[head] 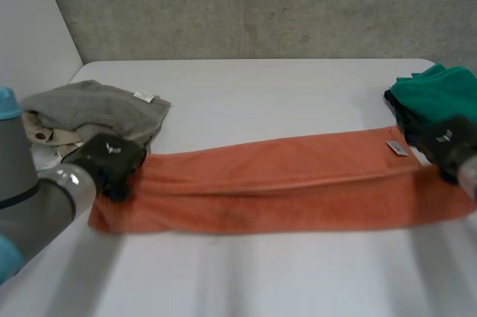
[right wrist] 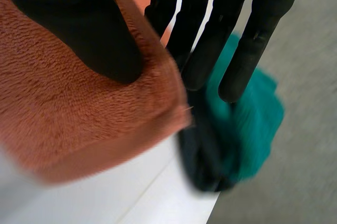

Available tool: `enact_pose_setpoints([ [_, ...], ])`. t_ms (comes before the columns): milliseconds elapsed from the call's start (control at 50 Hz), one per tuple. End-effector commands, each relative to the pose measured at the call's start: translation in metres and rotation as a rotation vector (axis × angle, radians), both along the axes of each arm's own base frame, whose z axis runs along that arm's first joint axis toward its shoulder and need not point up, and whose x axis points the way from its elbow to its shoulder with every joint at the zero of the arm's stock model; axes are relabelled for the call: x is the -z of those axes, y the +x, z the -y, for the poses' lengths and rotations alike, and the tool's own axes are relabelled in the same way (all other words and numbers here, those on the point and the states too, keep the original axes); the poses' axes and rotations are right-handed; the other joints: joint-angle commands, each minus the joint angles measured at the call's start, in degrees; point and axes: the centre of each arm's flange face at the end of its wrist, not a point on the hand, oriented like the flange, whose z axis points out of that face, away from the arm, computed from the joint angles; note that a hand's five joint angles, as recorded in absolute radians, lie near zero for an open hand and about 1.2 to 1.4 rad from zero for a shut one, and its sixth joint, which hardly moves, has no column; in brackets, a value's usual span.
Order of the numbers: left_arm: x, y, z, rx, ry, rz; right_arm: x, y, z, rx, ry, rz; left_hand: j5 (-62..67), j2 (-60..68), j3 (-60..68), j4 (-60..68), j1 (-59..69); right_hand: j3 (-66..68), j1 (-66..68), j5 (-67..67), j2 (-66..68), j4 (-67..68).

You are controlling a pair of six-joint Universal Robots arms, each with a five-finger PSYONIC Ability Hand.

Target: Fold the laundry.

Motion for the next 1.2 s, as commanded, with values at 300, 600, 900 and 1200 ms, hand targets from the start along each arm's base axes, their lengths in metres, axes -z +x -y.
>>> enact_pose_setpoints([
  [300, 0.031, -0.022, 0.082, -0.165, -0.158, -0.067, 0.051, 0.063, 0.128, -0.043, -0.313, 0.049, -26.2, -29.0, -28.7, -29.0, -26.2, -16.9, -13.8, -15.6, -16.1, -17.3],
  [600, 0.000, -0.026, 0.070, -0.148, -0.216, -0.137, 0.014, 0.066, 0.096, 0.029, -0.298, 0.184, -56.1, -58.8, -58.5, -58.9, -56.0, -58.5, -55.4, -57.1, -57.6, -58.8],
  [900, 0.047, -0.021, 0.068, -0.036, -0.137, -0.023, 0.026, 0.054, 0.031, -0.043, 0.035, 0.235, -54.8, -57.6, -57.3, -57.7, -54.8, -58.5, -55.4, -57.1, -57.6, -58.8],
  [1200, 0.051, -0.025, 0.118, -0.058, -0.302, -0.129, 0.041, 0.036, 0.021, 0.009, 0.095, 0.226, -38.9, -41.6, -41.3, -41.7, -38.8, -58.5, -55.4, -57.1, -57.6, -58.8],
])
